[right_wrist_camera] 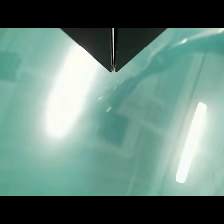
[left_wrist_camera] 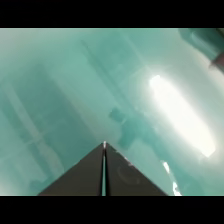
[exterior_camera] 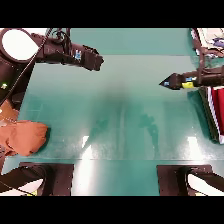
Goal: Fold the shirts.
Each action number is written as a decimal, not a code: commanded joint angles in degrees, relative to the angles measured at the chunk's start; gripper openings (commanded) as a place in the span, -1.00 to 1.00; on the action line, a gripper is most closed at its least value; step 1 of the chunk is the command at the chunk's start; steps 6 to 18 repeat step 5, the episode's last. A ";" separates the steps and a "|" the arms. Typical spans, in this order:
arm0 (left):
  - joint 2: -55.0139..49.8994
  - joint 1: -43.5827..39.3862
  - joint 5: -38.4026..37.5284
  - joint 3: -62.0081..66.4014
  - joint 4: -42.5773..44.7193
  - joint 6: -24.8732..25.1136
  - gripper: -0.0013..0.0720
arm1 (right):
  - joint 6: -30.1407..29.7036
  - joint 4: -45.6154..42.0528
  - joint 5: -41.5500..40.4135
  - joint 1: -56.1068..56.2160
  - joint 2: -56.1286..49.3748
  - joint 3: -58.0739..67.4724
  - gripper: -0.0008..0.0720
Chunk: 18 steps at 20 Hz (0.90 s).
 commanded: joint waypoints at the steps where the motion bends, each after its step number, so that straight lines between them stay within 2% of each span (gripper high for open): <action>1: 0.00 -0.02 2.71 -0.02 0.00 0.00 -0.89 | -0.07 0.07 -0.28 4.39 -1.42 0.04 -0.94; 18: 0.00 -0.02 3.61 -0.02 0.02 0.00 -0.89 | -0.04 0.13 0.07 4.09 -1.25 0.04 -0.94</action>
